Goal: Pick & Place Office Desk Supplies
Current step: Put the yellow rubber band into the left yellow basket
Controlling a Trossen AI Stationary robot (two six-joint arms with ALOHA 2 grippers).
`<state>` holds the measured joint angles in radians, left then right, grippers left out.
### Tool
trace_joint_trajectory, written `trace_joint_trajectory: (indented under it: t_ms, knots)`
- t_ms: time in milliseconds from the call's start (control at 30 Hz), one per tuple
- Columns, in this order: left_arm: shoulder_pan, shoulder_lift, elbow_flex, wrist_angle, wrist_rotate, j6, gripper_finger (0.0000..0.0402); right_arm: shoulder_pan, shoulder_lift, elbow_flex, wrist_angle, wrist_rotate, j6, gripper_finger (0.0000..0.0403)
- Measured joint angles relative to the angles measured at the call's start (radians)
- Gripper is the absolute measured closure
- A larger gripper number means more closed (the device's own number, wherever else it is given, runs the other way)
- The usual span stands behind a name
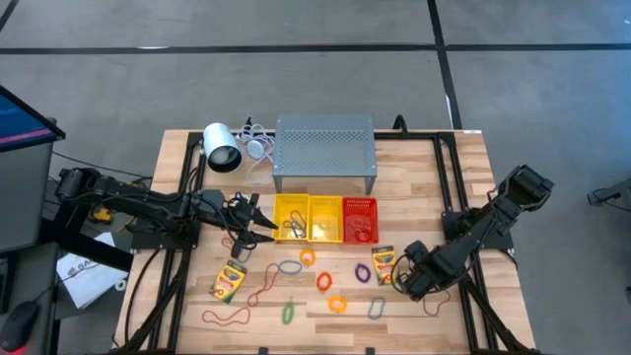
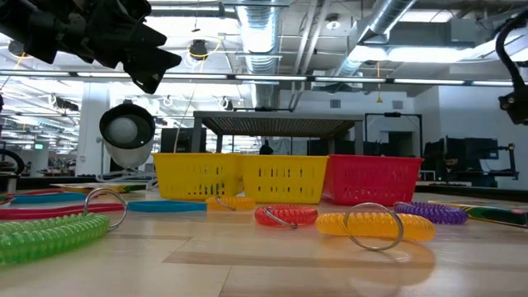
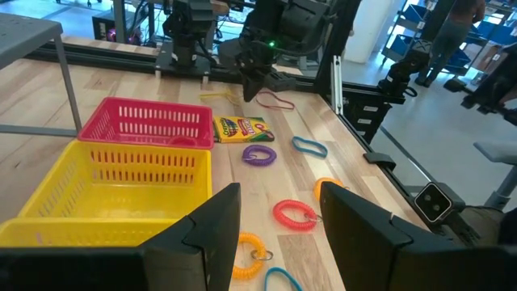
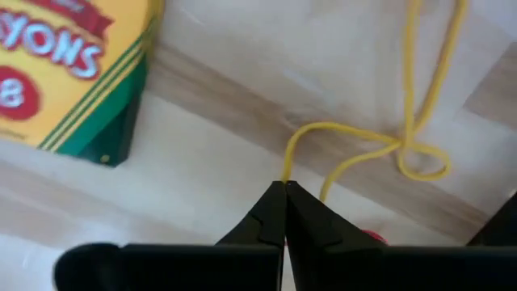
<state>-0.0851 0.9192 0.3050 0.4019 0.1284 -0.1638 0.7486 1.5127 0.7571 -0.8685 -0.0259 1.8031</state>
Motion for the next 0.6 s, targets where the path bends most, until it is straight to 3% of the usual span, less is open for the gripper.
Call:
trace_joint_trajectory:
  t_ms: [233,600]
  knots:
    - [0.000,0.000,0.000,0.000,0.000,0.001,0.0234,-0.005,-0.002,0.058,-0.068,0.035,-0.044,0.0403]
    - [0.000,0.000,0.000,0.000,0.000,0.001,0.0234,-0.034,-0.003,0.213,-0.135,0.243,-0.213,0.0403]
